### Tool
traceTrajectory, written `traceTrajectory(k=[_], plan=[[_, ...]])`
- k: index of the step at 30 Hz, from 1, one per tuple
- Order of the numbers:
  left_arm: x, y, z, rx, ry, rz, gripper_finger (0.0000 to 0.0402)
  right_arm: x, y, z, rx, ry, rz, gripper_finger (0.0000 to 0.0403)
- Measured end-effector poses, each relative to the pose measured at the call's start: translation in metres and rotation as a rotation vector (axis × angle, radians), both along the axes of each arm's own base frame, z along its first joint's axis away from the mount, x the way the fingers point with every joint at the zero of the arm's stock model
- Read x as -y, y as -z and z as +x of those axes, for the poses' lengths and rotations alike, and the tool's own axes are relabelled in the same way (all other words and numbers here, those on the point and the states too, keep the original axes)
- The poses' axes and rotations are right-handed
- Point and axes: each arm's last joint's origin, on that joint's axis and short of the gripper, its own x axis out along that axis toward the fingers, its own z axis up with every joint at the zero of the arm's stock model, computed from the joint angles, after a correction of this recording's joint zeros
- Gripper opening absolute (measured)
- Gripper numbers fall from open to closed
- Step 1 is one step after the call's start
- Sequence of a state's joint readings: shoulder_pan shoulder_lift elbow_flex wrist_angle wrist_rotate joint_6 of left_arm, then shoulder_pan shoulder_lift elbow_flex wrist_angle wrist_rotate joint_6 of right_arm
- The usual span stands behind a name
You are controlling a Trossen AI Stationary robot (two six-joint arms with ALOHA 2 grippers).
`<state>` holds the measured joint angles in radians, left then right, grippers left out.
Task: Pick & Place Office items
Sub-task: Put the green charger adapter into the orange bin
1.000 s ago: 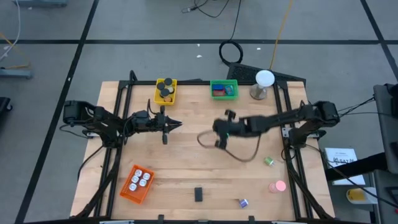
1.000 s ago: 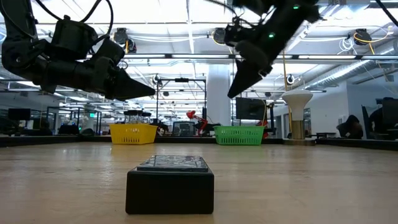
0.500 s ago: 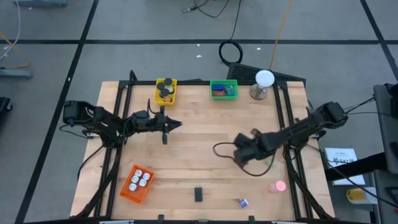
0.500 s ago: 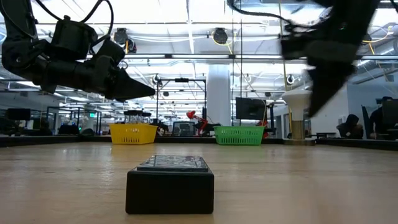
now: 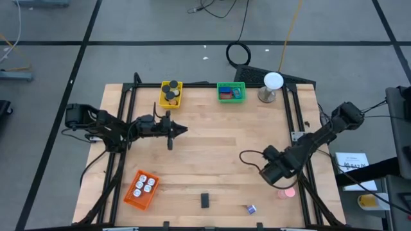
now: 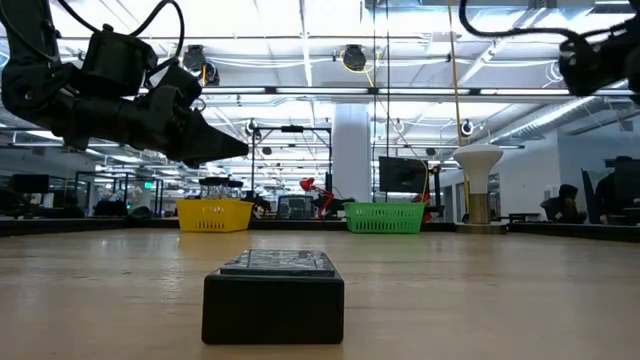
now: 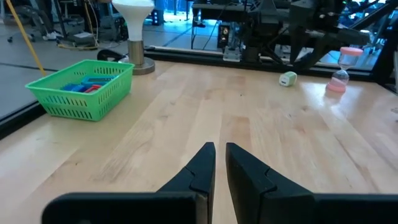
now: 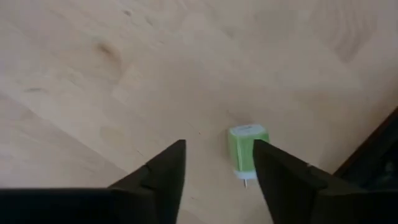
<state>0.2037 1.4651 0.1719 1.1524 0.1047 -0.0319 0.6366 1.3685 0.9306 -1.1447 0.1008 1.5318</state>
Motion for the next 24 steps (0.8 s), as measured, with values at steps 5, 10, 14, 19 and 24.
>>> traceTrajectory(k=[5, 10, 14, 19, 24], plan=[[0.001, 0.001, 0.000, -0.014, 0.003, -0.003, 0.0042, 0.002, 0.018, -0.015, -0.104, 0.062, 0.023, 0.0230], [0.001, 0.003, 0.000, -0.033, 0.002, -0.007, 0.0042, 0.003, 0.041, -0.022, -0.113, 0.044, 0.068, 0.0246], [0.001, 0.003, 0.000, -0.035, 0.002, -0.010, 0.0042, 0.005, 0.053, -0.025, -0.093, 0.037, 0.083, 0.0237], [0.001, 0.003, 0.000, -0.034, 0.000, -0.021, 0.0042, 0.005, 0.056, -0.025, -0.079, 0.025, 0.089, 0.0185], [0.001, 0.003, 0.000, -0.033, -0.002, -0.030, 0.0042, 0.005, 0.052, -0.021, -0.066, -0.011, 0.087, 0.0125]])
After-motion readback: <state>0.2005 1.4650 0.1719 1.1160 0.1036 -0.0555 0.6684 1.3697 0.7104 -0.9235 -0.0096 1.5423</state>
